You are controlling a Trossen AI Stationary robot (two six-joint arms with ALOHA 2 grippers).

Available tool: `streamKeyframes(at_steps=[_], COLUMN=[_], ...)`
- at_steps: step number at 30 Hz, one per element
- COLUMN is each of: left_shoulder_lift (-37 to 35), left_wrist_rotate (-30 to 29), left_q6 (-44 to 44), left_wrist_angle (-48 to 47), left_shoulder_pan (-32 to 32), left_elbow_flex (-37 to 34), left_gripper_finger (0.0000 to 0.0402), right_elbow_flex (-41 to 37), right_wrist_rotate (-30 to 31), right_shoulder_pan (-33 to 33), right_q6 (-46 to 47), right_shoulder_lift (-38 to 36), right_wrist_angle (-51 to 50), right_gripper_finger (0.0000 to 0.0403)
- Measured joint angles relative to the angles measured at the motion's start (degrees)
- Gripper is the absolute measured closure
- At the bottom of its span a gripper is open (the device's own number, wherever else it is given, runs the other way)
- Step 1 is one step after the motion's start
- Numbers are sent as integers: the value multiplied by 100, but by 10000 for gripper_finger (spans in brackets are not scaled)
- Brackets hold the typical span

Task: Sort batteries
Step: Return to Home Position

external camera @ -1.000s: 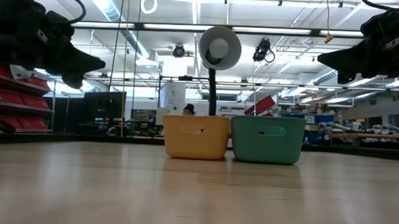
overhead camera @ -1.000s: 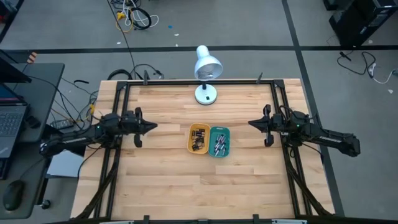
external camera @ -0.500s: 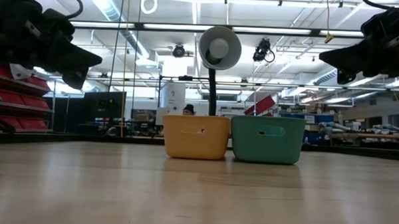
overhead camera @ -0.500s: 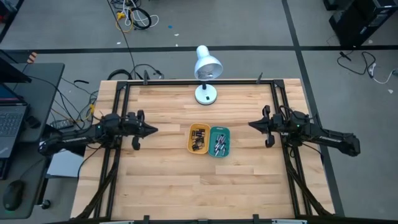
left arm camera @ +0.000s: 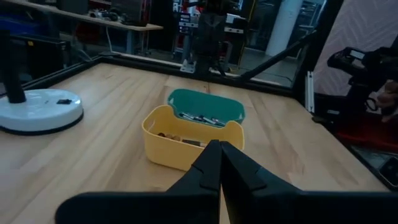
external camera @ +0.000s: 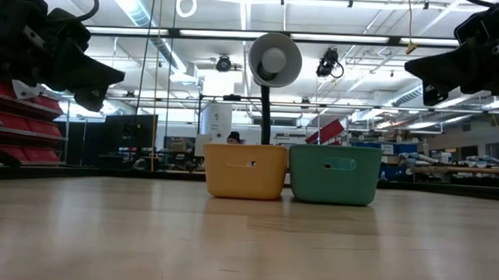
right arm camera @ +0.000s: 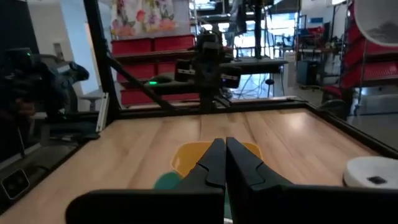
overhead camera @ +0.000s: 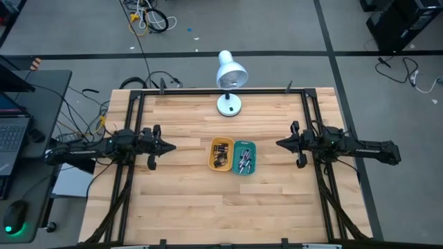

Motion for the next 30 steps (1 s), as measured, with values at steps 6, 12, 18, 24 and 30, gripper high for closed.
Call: streamKeyframes(at_steps=[6,12,18,24,30], left_shoulder_lift=[0,0,0,0,0], left_wrist_rotate=[-413,-515,-499,-582,-453], left_q6=[16,2,63,69,317], left_wrist_angle=[37,275,368,312,443], left_shoulder_pan=[-108,-104,-104,-104,-104], left_elbow_flex=[0,0,0,-2,-2], left_gripper_finger=[389,380,376,377,394], right_elbow_flex=[0,0,0,0,0], right_wrist_rotate=[61,105,-48,-68,-295], right_shoulder_pan=[20,20,20,20,20], right_q6=[5,0,4,4,3], right_shoulder_lift=[-2,-2,-2,-2,-2], right_wrist_angle=[332,377,373,369,370], right_gripper_finger=[403,403,403,403,403])
